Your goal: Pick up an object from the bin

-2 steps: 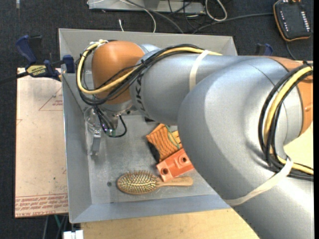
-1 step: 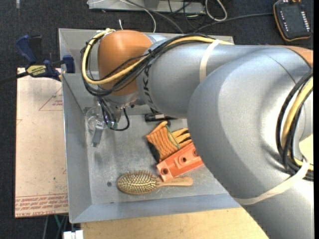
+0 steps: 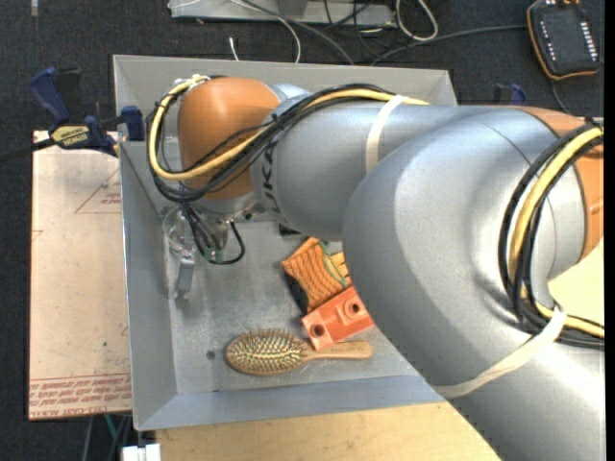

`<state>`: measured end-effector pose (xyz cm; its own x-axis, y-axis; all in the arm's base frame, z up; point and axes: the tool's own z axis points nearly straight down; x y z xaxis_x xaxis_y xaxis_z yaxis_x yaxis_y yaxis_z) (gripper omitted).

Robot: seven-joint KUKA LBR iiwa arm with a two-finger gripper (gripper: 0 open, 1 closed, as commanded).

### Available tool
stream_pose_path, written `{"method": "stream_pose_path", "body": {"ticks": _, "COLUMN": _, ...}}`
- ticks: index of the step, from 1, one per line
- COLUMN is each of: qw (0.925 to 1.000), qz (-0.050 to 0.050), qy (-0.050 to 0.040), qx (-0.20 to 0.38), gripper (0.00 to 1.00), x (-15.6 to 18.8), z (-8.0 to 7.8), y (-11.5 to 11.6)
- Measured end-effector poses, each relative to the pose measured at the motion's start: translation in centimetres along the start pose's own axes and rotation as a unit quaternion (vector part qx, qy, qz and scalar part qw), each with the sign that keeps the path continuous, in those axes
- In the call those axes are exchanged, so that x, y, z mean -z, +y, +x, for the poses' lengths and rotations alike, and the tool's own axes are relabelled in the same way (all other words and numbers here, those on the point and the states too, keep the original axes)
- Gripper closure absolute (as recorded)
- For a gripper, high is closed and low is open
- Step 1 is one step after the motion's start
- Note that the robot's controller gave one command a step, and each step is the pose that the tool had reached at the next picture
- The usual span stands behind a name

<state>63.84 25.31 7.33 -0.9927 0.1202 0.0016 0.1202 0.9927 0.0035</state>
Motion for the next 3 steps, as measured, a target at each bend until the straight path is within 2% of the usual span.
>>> {"method": "stream_pose_path", "body": {"ticks": 1, "qw": 0.993, "qz": -0.005, "qy": -0.0082, "qx": -0.117, "gripper": 0.0, "x": -0.3, "z": -0.1, "y": -1.8}}
{"method": "stream_pose_path", "body": {"ticks": 2, "qw": 1.0, "qz": -0.001, "qy": -0.0016, "qx": -0.003, "gripper": 1.0, "x": 0.1, "z": -0.1, "y": 0.0}}
{"method": "stream_pose_path", "body": {"ticks": 3, "qw": 1.0, "qz": -0.001, "qy": -0.0016, "qx": -0.003, "gripper": 1.0, "x": 0.1, "z": -0.1, "y": -0.1}}
